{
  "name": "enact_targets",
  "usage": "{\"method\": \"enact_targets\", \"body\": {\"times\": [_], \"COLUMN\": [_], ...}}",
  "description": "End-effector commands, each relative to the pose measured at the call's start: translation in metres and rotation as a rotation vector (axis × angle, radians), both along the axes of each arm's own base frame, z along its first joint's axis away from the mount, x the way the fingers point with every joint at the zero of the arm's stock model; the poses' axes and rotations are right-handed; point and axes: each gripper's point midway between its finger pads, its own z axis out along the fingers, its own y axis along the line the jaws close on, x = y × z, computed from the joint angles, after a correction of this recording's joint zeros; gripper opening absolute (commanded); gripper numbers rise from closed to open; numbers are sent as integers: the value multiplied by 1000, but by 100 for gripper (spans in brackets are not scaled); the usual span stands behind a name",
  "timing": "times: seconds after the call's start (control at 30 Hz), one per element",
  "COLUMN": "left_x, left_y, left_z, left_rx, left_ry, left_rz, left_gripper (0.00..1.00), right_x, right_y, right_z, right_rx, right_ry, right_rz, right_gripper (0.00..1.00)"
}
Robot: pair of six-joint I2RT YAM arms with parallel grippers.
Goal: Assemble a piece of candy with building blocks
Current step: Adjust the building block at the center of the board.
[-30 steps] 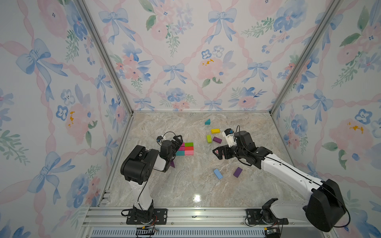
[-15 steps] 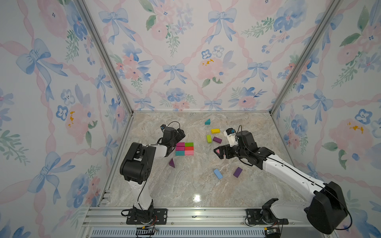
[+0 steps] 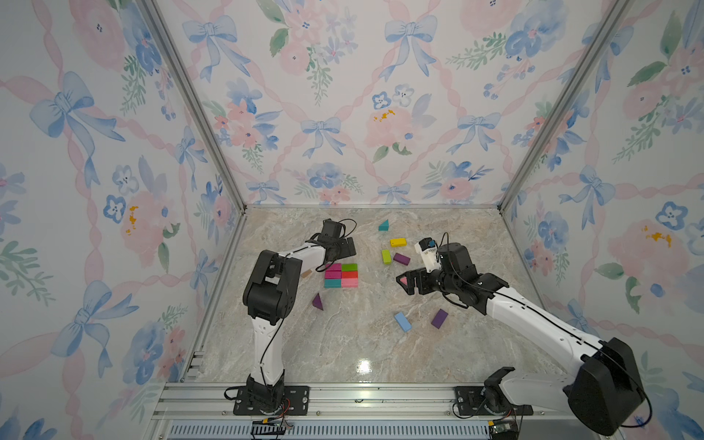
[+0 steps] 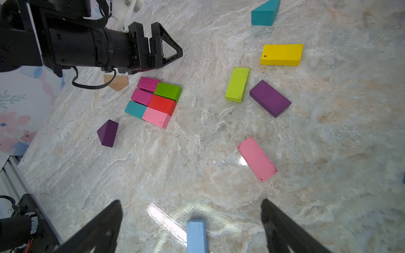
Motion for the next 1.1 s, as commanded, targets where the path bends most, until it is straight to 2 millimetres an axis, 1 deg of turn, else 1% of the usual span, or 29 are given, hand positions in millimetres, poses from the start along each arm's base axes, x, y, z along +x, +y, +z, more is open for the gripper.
{"method": "enact_targets", "body": {"times": [0.0, 0.3, 0.53, 0.83, 1.07], "left_x": [-7, -18, -24, -32, -39], "left_y": [-1, -12, -25, -31, -33], "left_z": [-6, -8, -3, -7, -3], "left_rx": [60, 57, 26, 17, 18], "left_ry": [41, 58, 58, 80, 80], "left_rz": [-42, -85, -130, -151, -164], "left_gripper": [98, 98, 98, 98, 98], "right_x": [-4, -3, -3, -4, -5], "right_y": [-6, -6, -7, -7, -8], "right_z": [-3, -5, -5, -6, -5], "right_rx": [-9, -3, -2, 0, 2], "right_ry": [12, 14, 13, 11, 9], "right_rz": [-7, -12, -12, -13, -13], "right_gripper": [99, 99, 99, 99, 99]}}
